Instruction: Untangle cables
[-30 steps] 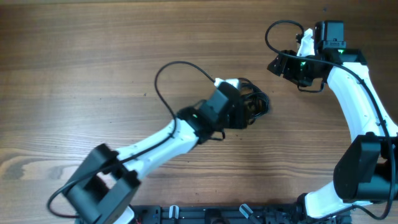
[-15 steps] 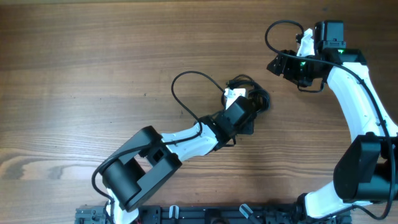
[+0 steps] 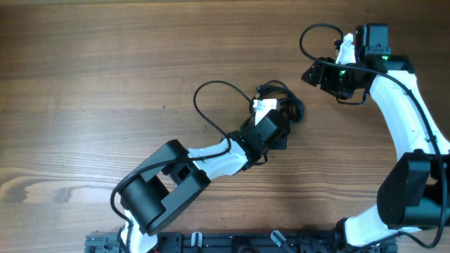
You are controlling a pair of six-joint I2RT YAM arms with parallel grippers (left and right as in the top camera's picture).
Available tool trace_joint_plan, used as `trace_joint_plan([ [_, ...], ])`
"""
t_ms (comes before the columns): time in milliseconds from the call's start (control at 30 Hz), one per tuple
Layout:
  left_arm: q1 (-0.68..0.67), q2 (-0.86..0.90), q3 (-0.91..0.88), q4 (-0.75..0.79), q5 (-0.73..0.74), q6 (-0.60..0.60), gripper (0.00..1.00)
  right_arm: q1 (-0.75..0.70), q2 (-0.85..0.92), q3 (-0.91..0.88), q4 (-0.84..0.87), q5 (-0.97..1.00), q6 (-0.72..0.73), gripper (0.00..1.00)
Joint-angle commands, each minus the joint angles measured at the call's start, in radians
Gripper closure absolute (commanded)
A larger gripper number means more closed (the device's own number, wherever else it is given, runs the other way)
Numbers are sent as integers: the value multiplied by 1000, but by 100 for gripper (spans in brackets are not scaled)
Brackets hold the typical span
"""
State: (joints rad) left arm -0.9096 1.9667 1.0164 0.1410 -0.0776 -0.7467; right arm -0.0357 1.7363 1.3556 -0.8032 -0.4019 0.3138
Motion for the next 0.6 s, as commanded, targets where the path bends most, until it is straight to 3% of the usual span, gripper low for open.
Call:
trace_joint_plan([
  [0, 4, 4, 3, -5, -28, 6, 96, 3, -14, 4, -14, -8, -32, 34],
  [100, 10, -58, 3, -66, -27, 17, 96, 4, -14, 4, -21, -58, -97, 34],
  [267, 66, -240, 3, -167, 76, 160, 96, 5, -14, 4, -20, -169, -191, 34],
  [433, 203, -394, 3, -209, 367, 167, 96, 5, -14, 4, -17, -331, -266, 34],
  [567, 343, -415, 3, -218, 624, 75, 96, 5, -19, 4, 7, -507, -325, 37],
])
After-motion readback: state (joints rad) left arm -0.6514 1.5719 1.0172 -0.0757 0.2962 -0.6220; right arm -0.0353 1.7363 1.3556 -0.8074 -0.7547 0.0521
